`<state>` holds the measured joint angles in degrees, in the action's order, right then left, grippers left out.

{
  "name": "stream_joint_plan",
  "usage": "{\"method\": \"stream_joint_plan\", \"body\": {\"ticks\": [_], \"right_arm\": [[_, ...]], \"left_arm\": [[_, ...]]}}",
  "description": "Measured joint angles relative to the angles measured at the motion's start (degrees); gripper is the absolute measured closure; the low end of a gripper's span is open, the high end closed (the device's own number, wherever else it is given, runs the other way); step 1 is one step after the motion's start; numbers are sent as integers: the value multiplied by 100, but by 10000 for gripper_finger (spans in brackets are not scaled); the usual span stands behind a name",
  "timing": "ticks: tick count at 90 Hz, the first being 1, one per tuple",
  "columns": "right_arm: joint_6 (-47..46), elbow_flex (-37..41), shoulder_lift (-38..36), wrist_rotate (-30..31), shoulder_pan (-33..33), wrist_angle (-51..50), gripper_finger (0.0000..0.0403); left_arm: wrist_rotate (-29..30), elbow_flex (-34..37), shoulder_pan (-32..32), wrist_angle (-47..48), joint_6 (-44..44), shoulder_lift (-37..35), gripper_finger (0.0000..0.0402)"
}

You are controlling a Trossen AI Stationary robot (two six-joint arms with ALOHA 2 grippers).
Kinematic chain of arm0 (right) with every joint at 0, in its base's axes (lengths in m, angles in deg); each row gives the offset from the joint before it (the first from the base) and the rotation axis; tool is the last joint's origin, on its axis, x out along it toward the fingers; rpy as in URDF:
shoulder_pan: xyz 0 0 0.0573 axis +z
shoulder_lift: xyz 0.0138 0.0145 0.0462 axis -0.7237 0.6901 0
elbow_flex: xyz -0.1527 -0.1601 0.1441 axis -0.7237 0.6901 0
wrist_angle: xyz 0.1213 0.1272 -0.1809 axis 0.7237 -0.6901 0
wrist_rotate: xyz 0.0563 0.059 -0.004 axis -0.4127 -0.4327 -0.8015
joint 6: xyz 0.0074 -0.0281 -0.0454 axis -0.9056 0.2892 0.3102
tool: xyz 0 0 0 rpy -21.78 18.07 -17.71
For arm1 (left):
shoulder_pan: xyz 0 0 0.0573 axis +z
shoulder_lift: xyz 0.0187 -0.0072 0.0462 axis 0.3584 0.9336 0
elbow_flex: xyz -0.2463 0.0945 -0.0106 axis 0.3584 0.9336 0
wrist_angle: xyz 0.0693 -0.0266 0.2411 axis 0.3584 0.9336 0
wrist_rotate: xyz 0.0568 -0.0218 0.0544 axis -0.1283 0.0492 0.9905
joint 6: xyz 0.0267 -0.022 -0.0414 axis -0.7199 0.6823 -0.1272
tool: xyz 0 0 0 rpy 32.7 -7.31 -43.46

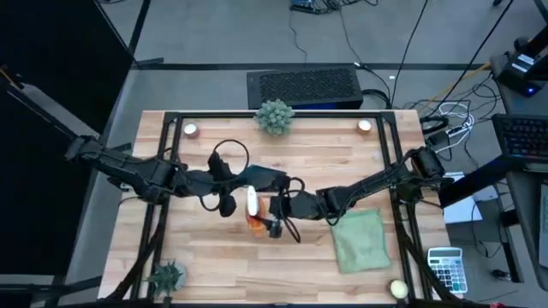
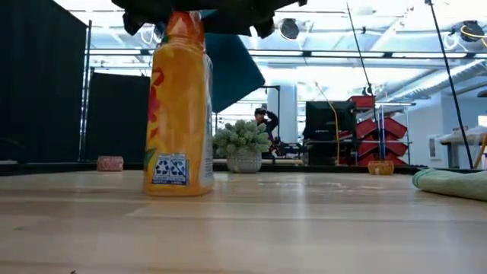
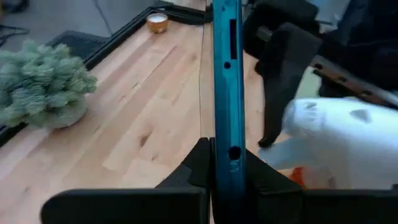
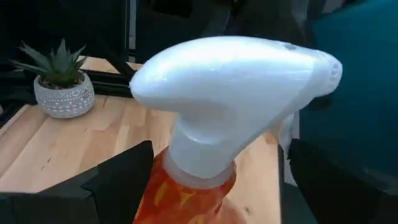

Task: Apply microfiber cloth
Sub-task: Spray the back of the cellphone with a spray bottle

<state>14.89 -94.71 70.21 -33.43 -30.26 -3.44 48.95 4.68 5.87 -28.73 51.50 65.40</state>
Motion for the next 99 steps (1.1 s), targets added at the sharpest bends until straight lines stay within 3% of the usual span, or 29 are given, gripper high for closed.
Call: {"method": "stream_joint_plan", "body": {"ticks": [14, 32, 64, 86, 99], "right_arm": [[114, 0, -29, 58, 2, -110, 51], [256, 7, -303, 336, 9, -471, 51], [-142, 4, -535, 308, -2, -870, 51], [-196, 4, -582, 736, 174, -1381, 51], [-636, 0, -815, 939, 310, -2265, 51]], "left_arm": [[40, 0, -47, 125, 274, -34, 395], [371, -2, -307, 455, 1388, -332, 395], [725, -2, -791, 766, 2597, -44, 395], [1545, -52, -836, 2782, 3594, -324, 395], [1293, -348, -1240, 3659, 4223, -520, 395]]}}
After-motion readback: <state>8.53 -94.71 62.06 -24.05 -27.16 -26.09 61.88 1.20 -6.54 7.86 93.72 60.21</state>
